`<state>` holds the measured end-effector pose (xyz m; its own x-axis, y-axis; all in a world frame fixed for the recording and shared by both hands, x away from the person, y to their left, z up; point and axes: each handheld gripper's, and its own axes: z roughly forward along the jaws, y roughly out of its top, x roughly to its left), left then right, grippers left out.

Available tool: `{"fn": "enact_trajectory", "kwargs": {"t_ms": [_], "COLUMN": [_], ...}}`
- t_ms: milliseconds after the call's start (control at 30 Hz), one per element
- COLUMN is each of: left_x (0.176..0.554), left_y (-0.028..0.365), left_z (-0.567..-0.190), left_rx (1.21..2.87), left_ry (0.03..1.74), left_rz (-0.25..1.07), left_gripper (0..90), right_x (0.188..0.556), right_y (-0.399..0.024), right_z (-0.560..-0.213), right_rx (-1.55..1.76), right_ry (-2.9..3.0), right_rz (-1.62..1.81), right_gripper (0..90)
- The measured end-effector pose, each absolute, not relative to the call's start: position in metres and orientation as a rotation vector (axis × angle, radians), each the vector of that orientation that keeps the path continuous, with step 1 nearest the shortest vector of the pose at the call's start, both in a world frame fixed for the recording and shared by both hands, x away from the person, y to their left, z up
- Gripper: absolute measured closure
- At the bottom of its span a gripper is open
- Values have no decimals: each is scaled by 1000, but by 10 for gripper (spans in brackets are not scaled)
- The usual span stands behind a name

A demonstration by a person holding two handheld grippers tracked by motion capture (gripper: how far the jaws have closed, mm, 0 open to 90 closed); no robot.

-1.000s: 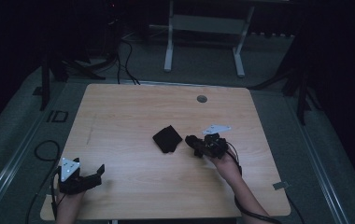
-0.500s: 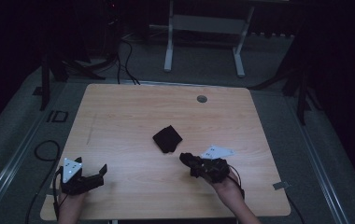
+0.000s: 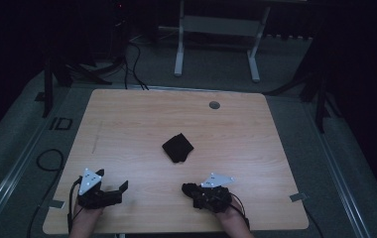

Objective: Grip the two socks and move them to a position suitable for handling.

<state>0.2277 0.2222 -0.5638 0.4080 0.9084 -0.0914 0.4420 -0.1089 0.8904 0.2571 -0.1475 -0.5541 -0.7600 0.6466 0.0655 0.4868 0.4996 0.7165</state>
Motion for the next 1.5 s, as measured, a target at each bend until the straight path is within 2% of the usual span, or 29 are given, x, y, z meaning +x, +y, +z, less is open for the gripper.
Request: {"fn": "enact_trajectory", "kwargs": {"t_ms": [233,300,433,467,600,633,833,867,933,967,1100,1200,1300,1433,1500], "left_x": [224,222,223,224,230,231,240,241,245,247,254,259,263,269,271], "left_y": [191,179,157,150,130,126,104,102,98,96,88,82,77,73,72], "left_z": [-562,-562,-560,-559,-560,-560,-560,-561,-563,-564,-567,-568,-570,-571,-572], "left_rx": [1752,1781,1813,1843,1895,1913,2013,2028,2045,2057,2097,2112,2128,2132,2127], "left_ry": [1117,1089,1050,1030,963,953,859,859,857,849,829,809,802,789,786], "left_rz": [566,542,383,361,223,219,149,151,121,117,72,40,28,9,-21], "left_gripper": [12,11,12,19,85,140,251,304,344,400,469,511,536,577,628], "right_x": [258,258,258,258,259,261,265,264,264,264,266,266,265,263,264], "right_y": [-144,-144,-149,-152,-169,-173,-183,-183,-180,-179,-177,-178,-178,-175,-177], "right_z": [-561,-560,-542,-535,-511,-510,-532,-536,-542,-544,-552,-556,-557,-556,-557], "right_rx": [994,1007,1025,1018,1004,1009,1092,1091,1080,1077,1060,1050,1049,1004,1014], "right_ry": [2536,2554,2560,2541,2449,2436,2511,2522,2541,2545,2569,2590,2591,2587,2590], "right_rz": [1115,1122,1232,1259,1279,1266,1194,1180,1153,1131,1065,1021,1038,1014,1026], "right_gripper": [720,647,489,473,461,461,456,444,444,445,513,618,781,809,810]}}
